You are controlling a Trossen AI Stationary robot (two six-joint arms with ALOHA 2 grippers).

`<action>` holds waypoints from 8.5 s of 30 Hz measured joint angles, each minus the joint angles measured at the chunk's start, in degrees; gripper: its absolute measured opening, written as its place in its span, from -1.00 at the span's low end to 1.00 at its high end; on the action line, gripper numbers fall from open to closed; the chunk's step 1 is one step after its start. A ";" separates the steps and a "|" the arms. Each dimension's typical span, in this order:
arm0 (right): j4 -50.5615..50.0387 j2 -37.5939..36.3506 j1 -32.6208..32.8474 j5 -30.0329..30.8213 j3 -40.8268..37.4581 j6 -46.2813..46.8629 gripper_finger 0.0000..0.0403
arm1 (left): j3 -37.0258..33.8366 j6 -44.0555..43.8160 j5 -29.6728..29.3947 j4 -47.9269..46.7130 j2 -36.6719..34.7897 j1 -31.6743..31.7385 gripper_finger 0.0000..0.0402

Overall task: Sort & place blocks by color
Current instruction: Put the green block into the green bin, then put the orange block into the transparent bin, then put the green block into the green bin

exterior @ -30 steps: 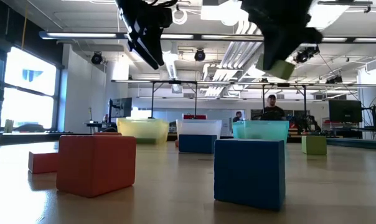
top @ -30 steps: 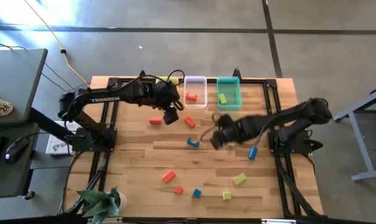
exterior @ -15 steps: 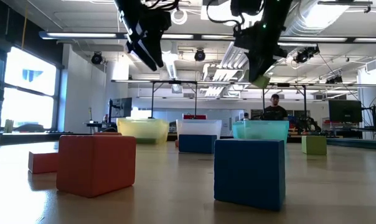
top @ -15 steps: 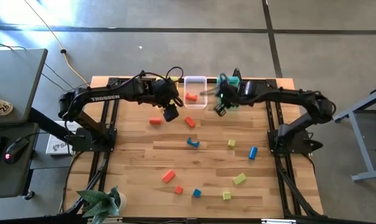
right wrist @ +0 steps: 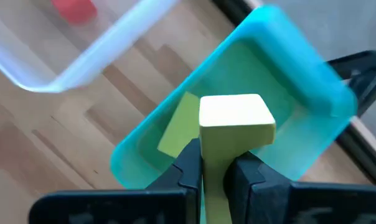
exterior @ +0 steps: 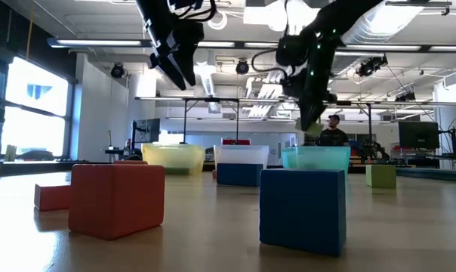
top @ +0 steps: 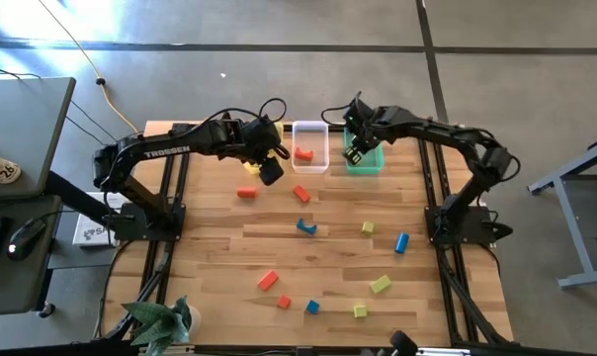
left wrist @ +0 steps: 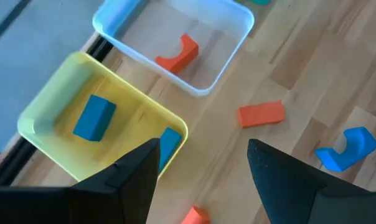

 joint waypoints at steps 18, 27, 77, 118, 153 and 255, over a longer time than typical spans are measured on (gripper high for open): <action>0.43 8.85 -4.20 -3.77 -0.04 -5.61 -0.89 | -12.32 -2.95 8.53 -3.96 0.00 0.07 0.15; 0.64 8.86 -4.58 -5.44 -0.04 -7.12 -0.59 | -18.57 -0.95 9.45 -4.04 0.00 -1.68 0.15; -7.97 8.86 -4.51 -6.64 16.81 -11.81 -0.46 | -22.40 19.73 2.73 2.78 12.96 -4.69 -0.52; -5.97 8.86 -2.88 -9.65 16.81 13.45 -0.46 | -4.08 20.22 6.04 38.68 11.41 7.07 -0.44; -13.33 8.84 17.52 -6.17 16.79 38.60 -0.46 | -4.12 18.23 10.92 40.82 23.02 9.26 -0.03; 10.80 -17.36 44.49 -0.74 -31.19 40.88 0.05 | -4.12 -16.50 -0.88 22.44 2.23 -28.07 0.07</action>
